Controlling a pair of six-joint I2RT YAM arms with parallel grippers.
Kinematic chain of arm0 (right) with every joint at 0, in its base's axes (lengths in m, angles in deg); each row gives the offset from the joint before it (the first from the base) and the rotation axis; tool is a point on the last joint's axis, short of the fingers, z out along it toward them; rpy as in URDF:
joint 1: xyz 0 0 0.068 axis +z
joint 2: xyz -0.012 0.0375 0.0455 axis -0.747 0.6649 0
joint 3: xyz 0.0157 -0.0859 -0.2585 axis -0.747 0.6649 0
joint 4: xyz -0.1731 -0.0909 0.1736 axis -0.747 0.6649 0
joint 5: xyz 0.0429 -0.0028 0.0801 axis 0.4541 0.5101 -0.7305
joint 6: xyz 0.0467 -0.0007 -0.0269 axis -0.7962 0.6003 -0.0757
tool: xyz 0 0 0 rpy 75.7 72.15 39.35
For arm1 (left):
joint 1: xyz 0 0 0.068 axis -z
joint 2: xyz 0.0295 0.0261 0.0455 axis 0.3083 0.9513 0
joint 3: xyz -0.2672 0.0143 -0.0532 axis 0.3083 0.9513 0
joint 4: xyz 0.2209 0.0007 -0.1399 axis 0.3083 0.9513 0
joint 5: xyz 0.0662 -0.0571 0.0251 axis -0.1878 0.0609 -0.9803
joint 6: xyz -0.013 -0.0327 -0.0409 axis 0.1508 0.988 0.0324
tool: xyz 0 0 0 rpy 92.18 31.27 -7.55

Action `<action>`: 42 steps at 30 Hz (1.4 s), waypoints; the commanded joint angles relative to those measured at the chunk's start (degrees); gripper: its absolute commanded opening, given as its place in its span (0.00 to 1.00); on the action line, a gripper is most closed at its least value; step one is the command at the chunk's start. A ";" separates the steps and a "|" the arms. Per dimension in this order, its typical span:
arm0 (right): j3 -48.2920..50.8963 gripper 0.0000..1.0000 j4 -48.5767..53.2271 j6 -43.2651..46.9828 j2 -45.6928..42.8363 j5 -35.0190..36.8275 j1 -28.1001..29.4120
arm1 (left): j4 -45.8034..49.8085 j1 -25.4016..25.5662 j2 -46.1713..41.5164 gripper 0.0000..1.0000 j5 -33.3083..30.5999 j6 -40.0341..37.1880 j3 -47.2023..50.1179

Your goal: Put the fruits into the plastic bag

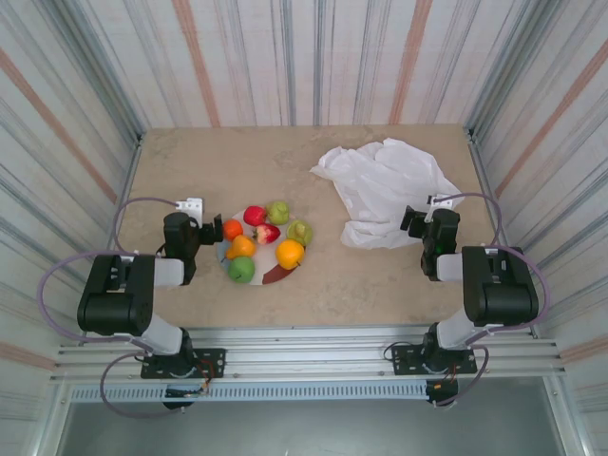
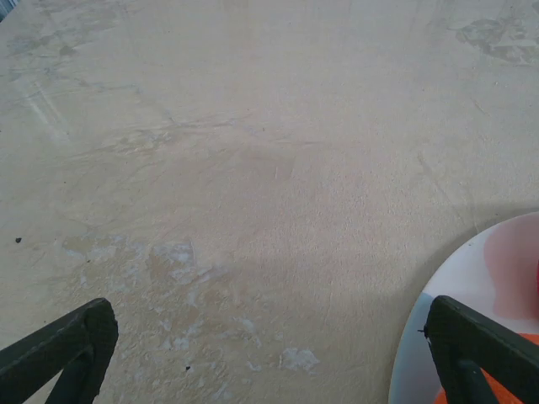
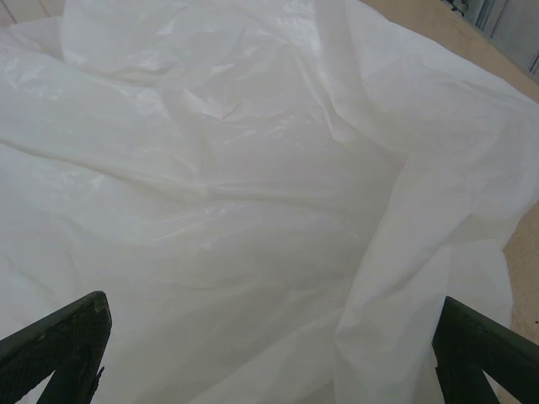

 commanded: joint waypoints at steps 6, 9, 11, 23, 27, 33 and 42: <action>-0.24 0.99 -0.23 0.93 -0.35 0.26 0.05 | -1.35 -0.46 -0.68 0.99 0.44 -1.03 -0.86; -0.23 0.99 -0.22 0.96 -0.42 0.23 0.11 | -1.36 -0.42 -0.63 0.99 0.48 -0.98 -0.86; -0.28 0.99 -0.26 0.97 -0.38 0.20 0.09 | -1.36 -0.46 -0.65 0.99 0.44 -0.95 -0.86; -0.31 0.99 -0.20 0.97 -0.39 0.27 0.11 | -1.36 -0.48 -0.69 0.99 0.53 -1.02 -0.86; -0.33 0.99 0.07 0.98 -0.36 -0.07 -0.10 | -1.19 -0.63 -0.62 0.99 0.80 -0.99 -0.94; -1.42 0.99 3.44 1.29 -2.48 2.42 0.91 | -1.12 -0.66 -1.22 0.99 0.11 -0.65 -0.99; -8.77 0.99 25.55 -4.22 -19.88 10.67 0.54 | 18.86 -0.65 -16.74 0.99 -14.70 7.81 -5.86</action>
